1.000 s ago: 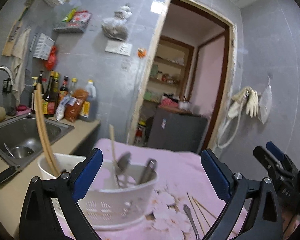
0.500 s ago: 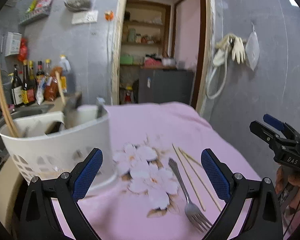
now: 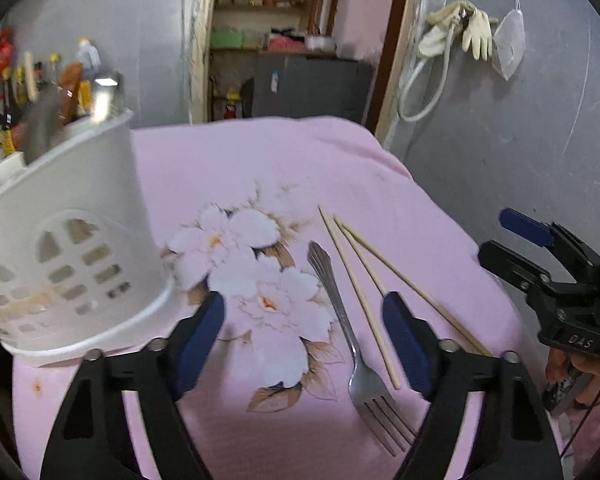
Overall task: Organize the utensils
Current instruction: 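Move both tools back down to the fork and chopsticks on the cloth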
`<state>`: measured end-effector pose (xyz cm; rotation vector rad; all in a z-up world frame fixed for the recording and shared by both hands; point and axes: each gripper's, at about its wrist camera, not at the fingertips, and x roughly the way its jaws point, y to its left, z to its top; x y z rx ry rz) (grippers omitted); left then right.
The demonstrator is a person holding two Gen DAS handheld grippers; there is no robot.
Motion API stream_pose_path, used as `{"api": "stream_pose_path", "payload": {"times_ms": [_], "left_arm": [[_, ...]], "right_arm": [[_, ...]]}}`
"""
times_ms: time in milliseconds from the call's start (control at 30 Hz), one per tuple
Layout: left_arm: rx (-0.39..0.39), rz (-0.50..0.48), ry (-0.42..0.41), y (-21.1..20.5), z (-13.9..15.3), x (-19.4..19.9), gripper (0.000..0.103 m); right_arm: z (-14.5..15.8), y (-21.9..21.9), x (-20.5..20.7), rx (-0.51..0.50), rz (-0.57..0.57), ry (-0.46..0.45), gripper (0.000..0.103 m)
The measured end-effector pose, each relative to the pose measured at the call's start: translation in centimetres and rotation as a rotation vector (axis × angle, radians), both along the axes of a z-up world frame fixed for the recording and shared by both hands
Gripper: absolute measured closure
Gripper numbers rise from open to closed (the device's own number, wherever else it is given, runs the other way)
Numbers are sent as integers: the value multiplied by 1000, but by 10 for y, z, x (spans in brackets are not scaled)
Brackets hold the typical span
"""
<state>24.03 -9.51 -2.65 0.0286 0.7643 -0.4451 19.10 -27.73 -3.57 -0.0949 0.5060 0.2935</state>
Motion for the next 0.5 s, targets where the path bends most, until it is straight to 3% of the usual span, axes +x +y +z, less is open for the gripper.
{"api": "stream_pose_path", "payload": {"times_ms": [200, 500], "left_arm": [[16, -62, 119, -11, -12, 17, 69], [16, -101, 216, -21, -20, 36, 85]], "right_arm": [[-10, 7, 10, -26, 55, 80, 65], [-23, 20, 24, -68, 118, 191, 88]]}}
